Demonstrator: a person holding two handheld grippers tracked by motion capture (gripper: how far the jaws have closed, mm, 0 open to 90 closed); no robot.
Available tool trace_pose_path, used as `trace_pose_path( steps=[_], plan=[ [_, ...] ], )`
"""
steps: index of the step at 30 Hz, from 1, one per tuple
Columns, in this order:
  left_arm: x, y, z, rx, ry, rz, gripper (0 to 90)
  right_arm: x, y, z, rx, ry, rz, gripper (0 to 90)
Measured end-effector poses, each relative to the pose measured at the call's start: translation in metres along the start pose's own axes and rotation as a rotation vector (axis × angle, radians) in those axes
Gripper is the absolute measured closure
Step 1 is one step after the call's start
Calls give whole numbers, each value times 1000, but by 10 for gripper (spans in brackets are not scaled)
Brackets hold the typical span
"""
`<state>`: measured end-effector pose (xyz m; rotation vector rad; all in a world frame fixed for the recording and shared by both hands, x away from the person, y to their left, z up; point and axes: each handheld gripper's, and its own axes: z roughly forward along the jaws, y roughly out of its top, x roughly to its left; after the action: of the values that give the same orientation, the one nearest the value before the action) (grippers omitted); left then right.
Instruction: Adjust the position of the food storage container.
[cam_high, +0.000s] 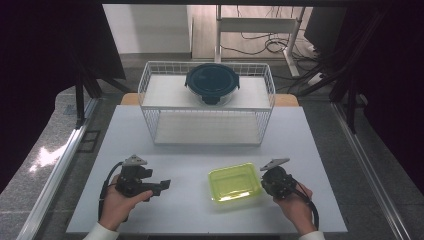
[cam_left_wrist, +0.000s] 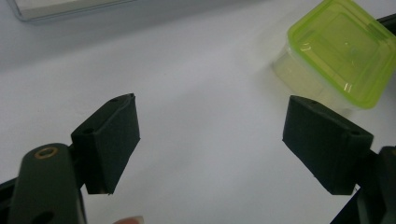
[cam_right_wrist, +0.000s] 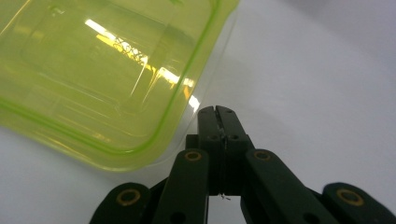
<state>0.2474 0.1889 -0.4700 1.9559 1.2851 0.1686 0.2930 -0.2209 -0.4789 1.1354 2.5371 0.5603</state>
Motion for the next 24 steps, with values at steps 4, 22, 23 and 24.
trace_pose_path(
  steps=[4, 22, 23, 24],
  plan=[
    [0, 0, 1, 1, -3, -1, 182, 10, 5, 4, 1, 12, -21, 888],
    [3, 0, -1, -4, -9, -16, 182, 56, 32, 21, -3, 80, -111, 888],
    [3, 0, 0, -4, -9, -16, 182, 58, 32, 21, 0, 82, -114, 888],
    [3, 0, 0, -5, -9, -16, 182, 61, 33, 22, 7, 84, -121, 888]
  ],
)
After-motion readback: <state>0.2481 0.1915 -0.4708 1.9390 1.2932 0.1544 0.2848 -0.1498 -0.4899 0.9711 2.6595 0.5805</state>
